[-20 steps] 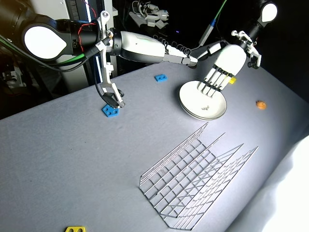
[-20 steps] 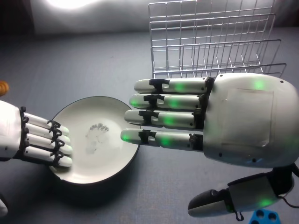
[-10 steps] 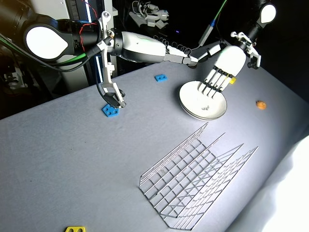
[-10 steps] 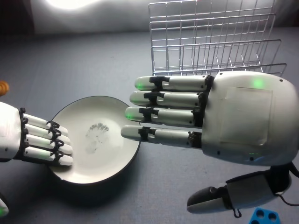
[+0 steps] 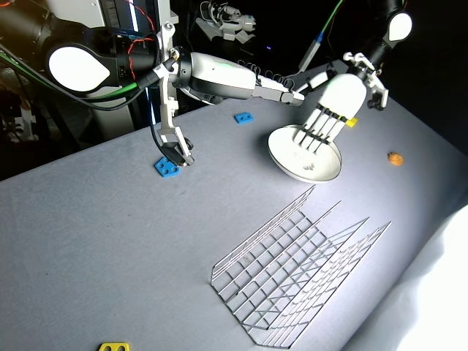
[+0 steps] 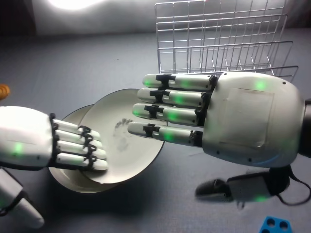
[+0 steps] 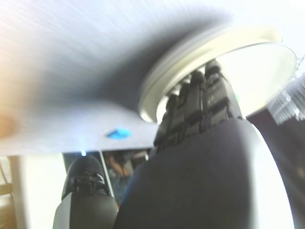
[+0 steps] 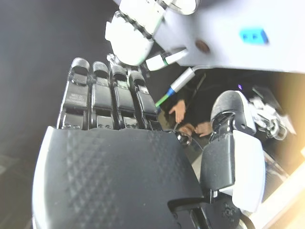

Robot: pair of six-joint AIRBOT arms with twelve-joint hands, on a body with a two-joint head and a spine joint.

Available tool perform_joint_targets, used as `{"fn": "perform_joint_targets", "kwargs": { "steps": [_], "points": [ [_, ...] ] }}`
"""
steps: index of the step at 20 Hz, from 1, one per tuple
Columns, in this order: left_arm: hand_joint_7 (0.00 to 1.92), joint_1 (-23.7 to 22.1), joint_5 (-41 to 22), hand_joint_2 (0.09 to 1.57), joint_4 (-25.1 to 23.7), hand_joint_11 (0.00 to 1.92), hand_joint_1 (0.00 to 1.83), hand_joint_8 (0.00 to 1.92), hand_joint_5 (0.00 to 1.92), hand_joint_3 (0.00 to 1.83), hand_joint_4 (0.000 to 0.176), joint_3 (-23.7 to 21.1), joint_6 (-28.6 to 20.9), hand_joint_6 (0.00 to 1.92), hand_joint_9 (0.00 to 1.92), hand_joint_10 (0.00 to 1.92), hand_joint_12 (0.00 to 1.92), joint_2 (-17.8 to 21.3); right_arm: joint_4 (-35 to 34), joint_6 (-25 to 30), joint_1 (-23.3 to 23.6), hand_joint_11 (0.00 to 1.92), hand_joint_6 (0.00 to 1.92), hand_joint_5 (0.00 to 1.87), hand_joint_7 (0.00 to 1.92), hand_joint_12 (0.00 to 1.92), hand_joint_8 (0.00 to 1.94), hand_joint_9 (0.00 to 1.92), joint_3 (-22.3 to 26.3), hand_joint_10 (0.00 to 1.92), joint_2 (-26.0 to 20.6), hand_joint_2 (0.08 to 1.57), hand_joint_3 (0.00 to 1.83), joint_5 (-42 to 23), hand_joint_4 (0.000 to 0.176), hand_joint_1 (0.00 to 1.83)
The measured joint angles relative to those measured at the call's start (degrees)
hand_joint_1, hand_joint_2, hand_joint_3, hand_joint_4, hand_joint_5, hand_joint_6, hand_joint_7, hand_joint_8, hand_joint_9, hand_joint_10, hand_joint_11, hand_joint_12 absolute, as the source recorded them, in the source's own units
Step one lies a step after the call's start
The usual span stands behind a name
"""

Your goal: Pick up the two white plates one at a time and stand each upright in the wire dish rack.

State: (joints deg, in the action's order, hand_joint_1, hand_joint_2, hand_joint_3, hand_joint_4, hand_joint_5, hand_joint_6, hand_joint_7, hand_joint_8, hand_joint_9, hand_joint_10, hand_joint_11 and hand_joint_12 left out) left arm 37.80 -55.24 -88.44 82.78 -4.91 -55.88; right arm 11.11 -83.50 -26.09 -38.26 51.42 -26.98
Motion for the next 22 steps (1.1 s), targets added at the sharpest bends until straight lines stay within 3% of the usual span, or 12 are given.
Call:
{"fn": "perform_joint_targets", "kwargs": {
  "steps": [1, 3, 4, 9, 14, 16, 18, 22],
  "points": [
    [0.0, -0.3, 0.4, 1.07, -0.1, 0.0, 0.0, 0.0, 0.0, 0.0, 0.0, -0.4, -0.1, 0.0, 0.0, 0.0, 0.0, -0.2, -1.0, -2.1, -0.4, 0.01, 0.0, 0.0, 0.0, 0.0, 0.0, 0.0, -0.1, 0.0, 0.4, 1.02, 0.0, -0.4, 0.0, 0.9],
    [0.0, -0.6, 1.0, 1.06, 0.2, 0.0, 0.0, 0.0, 0.0, 0.0, 0.0, -1.0, -0.1, 0.0, 0.0, 0.0, 0.0, -0.4, -2.3, -4.0, -0.9, 0.04, 0.0, 0.0, 0.0, 0.03, 0.0, 0.0, -0.8, 0.0, 1.4, 0.98, 0.0, -0.9, 0.0, 1.04],
    [0.0, -0.8, 1.4, 1.06, 0.4, 0.0, 0.0, 0.0, 0.0, 0.0, 0.0, -1.5, -0.1, 0.0, 0.0, 0.0, 0.0, -0.4, -2.9, -4.9, -1.0, 0.01, 0.0, 0.0, 0.0, 0.23, 0.0, 0.0, -1.3, 0.0, 2.1, 0.98, 0.0, -1.4, 0.0, 1.06],
    [0.0, -0.8, 1.7, 1.07, 0.7, 0.0, 0.0, 0.0, 0.0, 0.0, 0.0, -1.8, -0.1, 0.0, 0.0, 0.0, 0.0, -0.4, -4.0, -8.2, -2.1, 0.0, 0.01, 0.09, 0.05, 0.66, 0.01, 0.07, -4.3, 0.02, 6.6, 0.98, 0.0, -3.0, 0.0, 1.14],
    [0.0, -0.8, 1.9, 1.06, 1.8, 0.0, 0.0, 0.0, 0.0, 0.0, 0.0, -1.9, -0.3, 0.0, 0.0, 0.0, 0.0, -0.8, -4.1, -11.2, -3.3, 0.0, 0.0, 0.05, 0.03, 0.79, 0.0, 0.09, -9.4, 0.01, 12.4, 0.99, 0.01, -3.1, 0.0, 1.13],
    [0.0, -0.8, 2.0, 1.06, 2.3, 0.0, 0.0, 0.0, 0.0, 0.0, 0.0, -1.9, -0.3, 0.0, 0.0, 0.0, 0.0, -1.1, -4.3, -11.3, -3.3, 0.0, 0.0, 0.06, 0.05, 0.76, 0.01, 0.09, -11.4, 0.0, 14.2, 0.99, 0.0, -3.2, 0.0, 1.12],
    [0.0, -0.8, 2.0, 1.07, 2.3, 0.0, 0.0, 0.0, 0.0, 0.0, 0.0, -1.9, -0.3, 0.0, 0.0, 0.0, 0.0, -1.1, -6.5, -12.8, -3.3, 0.0, 0.0, 0.04, 0.02, 0.59, 0.0, 0.05, -13.2, 0.0, 16.4, 1.0, 0.0, -3.1, 0.0, 1.11],
    [0.0, -0.4, 2.0, 1.06, 2.5, 0.0, 0.0, 0.0, 0.0, 0.0, 0.0, -1.9, -0.4, 0.0, 0.0, 0.0, 0.0, -1.2, -9.5, -14.1, -3.1, 0.0, 0.01, 0.07, 0.06, 0.71, 0.01, 0.09, -16.7, 0.01, 19.8, 0.99, 0.0, -3.1, 0.0, 1.14]
  ]
}}
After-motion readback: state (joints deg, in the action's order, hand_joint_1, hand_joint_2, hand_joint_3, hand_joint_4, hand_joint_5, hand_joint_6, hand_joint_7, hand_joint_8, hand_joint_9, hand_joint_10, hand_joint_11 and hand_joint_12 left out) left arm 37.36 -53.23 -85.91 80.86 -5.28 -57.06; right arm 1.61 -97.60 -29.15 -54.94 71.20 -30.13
